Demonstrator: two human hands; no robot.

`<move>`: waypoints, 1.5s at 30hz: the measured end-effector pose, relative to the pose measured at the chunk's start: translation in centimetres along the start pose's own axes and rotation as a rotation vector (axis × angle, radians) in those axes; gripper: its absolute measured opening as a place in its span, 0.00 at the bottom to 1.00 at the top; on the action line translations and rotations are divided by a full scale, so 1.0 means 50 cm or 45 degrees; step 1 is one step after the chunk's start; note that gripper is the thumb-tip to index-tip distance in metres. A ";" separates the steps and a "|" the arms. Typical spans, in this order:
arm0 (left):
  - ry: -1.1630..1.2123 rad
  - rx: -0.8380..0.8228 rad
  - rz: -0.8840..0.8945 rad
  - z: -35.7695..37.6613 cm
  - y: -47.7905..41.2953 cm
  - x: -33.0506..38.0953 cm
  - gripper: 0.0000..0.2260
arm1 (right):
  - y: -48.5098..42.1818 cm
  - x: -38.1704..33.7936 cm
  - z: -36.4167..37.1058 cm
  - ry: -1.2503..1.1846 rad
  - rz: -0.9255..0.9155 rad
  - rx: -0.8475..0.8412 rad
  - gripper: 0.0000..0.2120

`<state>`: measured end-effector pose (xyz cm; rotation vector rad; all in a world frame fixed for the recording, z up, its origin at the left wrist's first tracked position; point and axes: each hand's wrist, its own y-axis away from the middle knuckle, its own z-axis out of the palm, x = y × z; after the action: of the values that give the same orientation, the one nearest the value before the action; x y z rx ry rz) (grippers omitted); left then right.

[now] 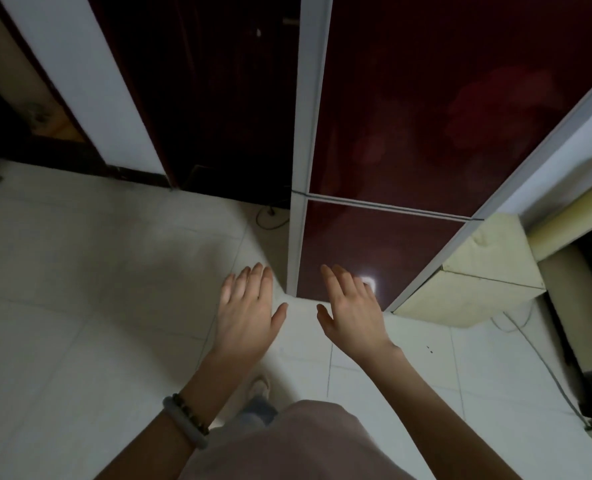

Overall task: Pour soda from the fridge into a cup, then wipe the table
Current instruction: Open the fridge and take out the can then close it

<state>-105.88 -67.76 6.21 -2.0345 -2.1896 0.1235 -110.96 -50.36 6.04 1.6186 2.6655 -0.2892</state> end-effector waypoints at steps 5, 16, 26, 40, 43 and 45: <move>-0.025 0.068 0.108 -0.005 -0.128 -0.087 0.28 | -0.123 -0.037 0.010 -0.028 0.094 0.073 0.33; 0.050 0.095 0.194 0.001 -0.316 -0.131 0.29 | -0.264 -0.021 -0.009 0.045 0.181 0.185 0.34; 0.077 0.431 0.225 -0.154 -0.570 -0.126 0.30 | -0.469 0.043 -0.161 0.047 0.087 0.450 0.29; 0.144 0.681 0.286 -0.337 -0.815 -0.074 0.31 | -0.668 0.088 -0.341 0.293 0.007 0.654 0.29; 0.195 0.687 0.262 -0.341 -0.843 -0.069 0.28 | -0.681 0.095 -0.331 0.317 0.039 0.596 0.32; 0.255 0.654 0.246 -0.342 -0.860 -0.066 0.27 | -0.690 0.101 -0.319 0.350 0.051 0.562 0.34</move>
<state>-145.15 -75.06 29.85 -1.8585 -1.6271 0.4335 -142.29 -58.80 26.44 1.9502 2.9176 -0.7523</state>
